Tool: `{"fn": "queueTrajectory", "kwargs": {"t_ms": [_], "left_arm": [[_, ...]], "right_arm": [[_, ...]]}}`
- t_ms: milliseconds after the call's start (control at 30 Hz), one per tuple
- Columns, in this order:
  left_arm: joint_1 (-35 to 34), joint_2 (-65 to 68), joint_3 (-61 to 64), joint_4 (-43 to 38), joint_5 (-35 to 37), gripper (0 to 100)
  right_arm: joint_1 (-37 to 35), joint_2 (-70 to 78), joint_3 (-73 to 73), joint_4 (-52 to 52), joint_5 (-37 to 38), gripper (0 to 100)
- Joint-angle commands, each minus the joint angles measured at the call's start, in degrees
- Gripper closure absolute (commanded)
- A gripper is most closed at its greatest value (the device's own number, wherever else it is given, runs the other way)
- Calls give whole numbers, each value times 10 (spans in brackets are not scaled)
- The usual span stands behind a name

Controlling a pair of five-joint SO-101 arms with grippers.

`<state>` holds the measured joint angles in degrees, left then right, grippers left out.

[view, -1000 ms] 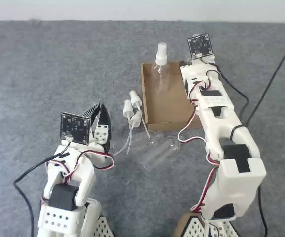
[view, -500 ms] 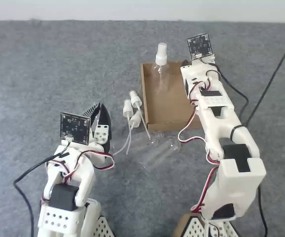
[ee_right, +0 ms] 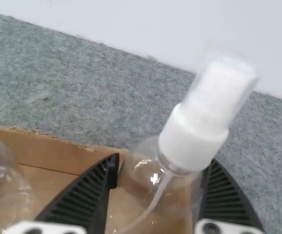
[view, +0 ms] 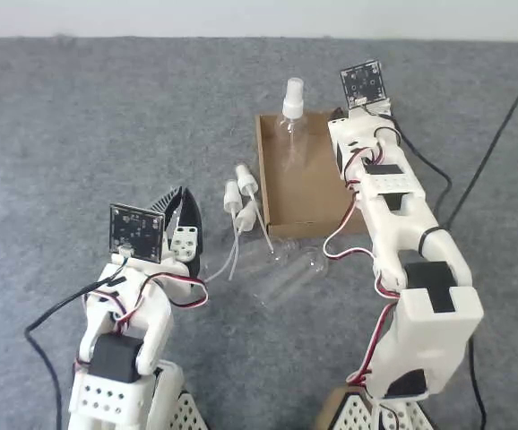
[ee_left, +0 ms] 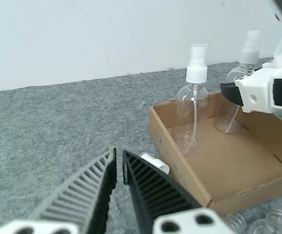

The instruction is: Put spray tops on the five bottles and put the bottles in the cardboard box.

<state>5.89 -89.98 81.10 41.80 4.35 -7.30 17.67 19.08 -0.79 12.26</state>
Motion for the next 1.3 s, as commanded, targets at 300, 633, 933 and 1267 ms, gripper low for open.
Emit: {"fn": "queueTrajectory", "kwargs": {"t_ms": [300, 633, 933, 1267], "left_arm": [[-1, -10, -4, -15, 0, 988], [-1, -10, -4, -15, 0, 988], [-1, -9, -4, -15, 0, 988], [-1, -9, -4, -15, 0, 988]], "right_arm": [[-5, -12, -37, -7, 9, 794], [-5, -12, -38, 18, 9, 662], [-5, -74, -40, 56, 9, 662], [-12, -141, -94, 153, 4, 662]]}}
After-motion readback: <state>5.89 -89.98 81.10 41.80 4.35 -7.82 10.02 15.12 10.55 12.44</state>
